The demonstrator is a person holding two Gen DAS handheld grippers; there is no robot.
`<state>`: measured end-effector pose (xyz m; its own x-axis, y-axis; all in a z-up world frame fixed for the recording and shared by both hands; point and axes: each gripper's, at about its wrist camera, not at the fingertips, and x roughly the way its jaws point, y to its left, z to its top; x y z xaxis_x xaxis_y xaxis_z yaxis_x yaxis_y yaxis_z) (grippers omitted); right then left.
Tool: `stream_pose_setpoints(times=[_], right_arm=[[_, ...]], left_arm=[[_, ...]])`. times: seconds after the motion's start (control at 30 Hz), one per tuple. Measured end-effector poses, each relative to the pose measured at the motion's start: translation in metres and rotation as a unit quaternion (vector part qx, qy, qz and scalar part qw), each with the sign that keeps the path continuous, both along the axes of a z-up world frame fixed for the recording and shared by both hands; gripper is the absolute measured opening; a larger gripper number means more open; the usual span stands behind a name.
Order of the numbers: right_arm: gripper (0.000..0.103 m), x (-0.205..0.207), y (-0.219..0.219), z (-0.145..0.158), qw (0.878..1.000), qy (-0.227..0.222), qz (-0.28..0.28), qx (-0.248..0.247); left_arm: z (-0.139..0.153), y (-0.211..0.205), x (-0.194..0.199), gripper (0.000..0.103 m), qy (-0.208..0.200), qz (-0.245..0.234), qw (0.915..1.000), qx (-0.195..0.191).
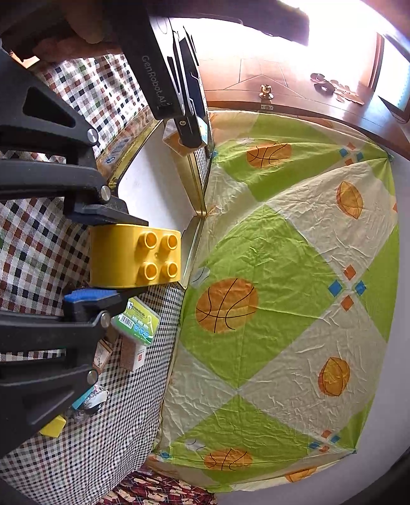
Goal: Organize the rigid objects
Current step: 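Lower the sun block into the tin and open the left tool while the right releases the duck brick there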
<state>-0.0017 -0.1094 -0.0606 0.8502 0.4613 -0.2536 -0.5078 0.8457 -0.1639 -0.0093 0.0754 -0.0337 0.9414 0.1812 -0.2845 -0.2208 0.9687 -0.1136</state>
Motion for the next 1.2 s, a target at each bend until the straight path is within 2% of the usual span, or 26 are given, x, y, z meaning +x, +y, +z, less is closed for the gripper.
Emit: stream_pose_setpoints(times=[0.3, 0.5, 0.7, 0.9, 1.07, 1.2], right_arm=[[0.034, -0.003, 0.016, -0.001, 1.000, 0.005, 0.021, -0.011], [0.034, -0.001, 0.028, -0.001, 0.999, 0.023, 0.040, -0.019], [0.034, 0.003, 0.038, 0.003, 0.997, 0.047, 0.060, -0.024], [0.034, 0.024, 0.044, 0.025, 0.991, 0.097, 0.088, 0.008], [0.034, 0.053, 0.057, 0.040, 0.990, 0.111, 0.084, -0.004], [0.034, 0.086, 0.071, 0.048, 0.989, 0.128, 0.077, -0.012]], left_arm=[[-0.001, 0.014, 0.001, 0.042, 0.010, 0.016, 0.9998, -0.003], [-0.001, 0.028, 0.005, 0.042, 0.028, 0.014, 0.9993, -0.020], [0.003, 0.043, 0.015, 0.042, 0.056, 0.001, 0.9976, -0.041], [0.014, 0.053, 0.032, 0.042, 0.087, -0.038, 0.9929, -0.071], [0.025, 0.050, 0.055, 0.042, 0.111, -0.059, 0.9902, -0.060], [0.032, 0.046, 0.086, 0.042, 0.137, -0.063, 0.9880, -0.032]])
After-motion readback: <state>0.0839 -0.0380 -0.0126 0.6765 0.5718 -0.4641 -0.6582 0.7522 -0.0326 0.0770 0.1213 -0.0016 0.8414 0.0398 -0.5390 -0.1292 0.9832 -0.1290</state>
